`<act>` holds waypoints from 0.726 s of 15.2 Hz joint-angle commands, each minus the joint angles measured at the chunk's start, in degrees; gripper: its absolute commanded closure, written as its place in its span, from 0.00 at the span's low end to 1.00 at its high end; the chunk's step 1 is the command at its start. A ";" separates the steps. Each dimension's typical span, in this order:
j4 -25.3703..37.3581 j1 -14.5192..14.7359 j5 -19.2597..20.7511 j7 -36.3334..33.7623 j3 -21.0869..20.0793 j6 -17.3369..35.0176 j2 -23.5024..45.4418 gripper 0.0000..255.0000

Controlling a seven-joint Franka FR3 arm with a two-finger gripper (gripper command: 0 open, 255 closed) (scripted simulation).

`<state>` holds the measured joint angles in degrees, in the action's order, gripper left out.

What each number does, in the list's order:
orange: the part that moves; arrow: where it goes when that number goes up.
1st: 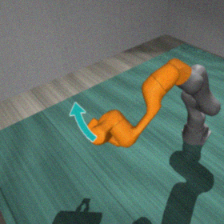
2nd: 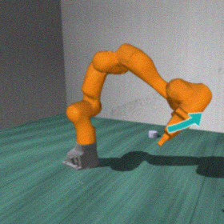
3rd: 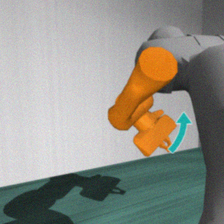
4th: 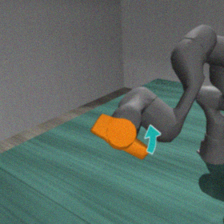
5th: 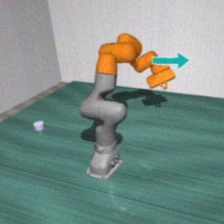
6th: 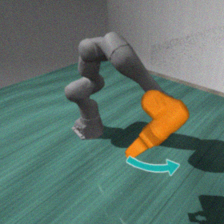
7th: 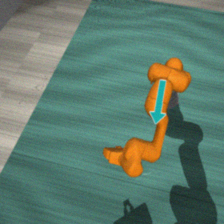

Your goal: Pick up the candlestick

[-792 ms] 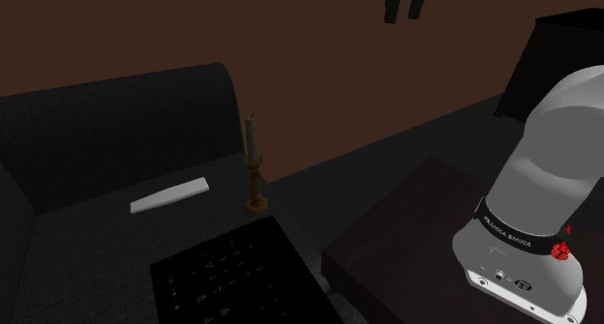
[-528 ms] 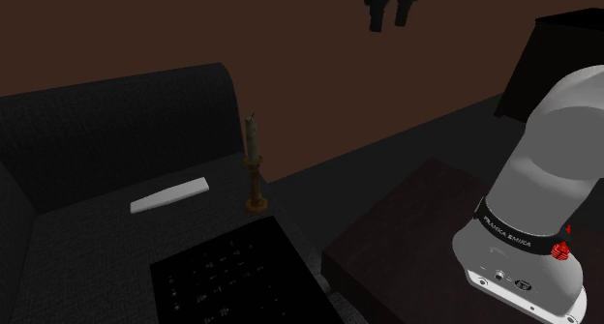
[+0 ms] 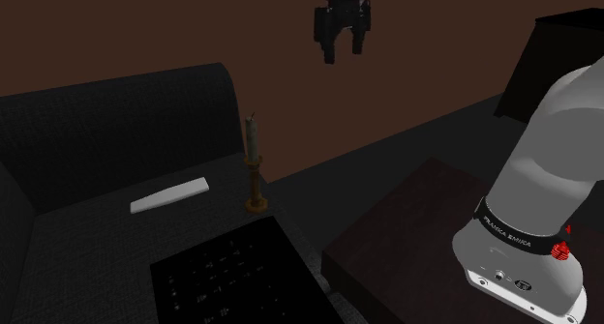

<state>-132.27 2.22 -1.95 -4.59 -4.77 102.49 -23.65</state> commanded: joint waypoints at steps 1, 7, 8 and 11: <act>1.99 0.64 -0.15 -2.22 -1.65 1.03 4.29 0.00; 8.88 2.30 0.86 -8.24 -5.42 3.70 17.78 0.00; 10.26 2.62 1.17 -9.24 -5.92 3.96 20.10 0.00; 14.81 3.73 2.29 -12.19 -7.14 4.39 27.19 0.00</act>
<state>-119.29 5.66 -0.06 -15.93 -11.60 107.22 1.26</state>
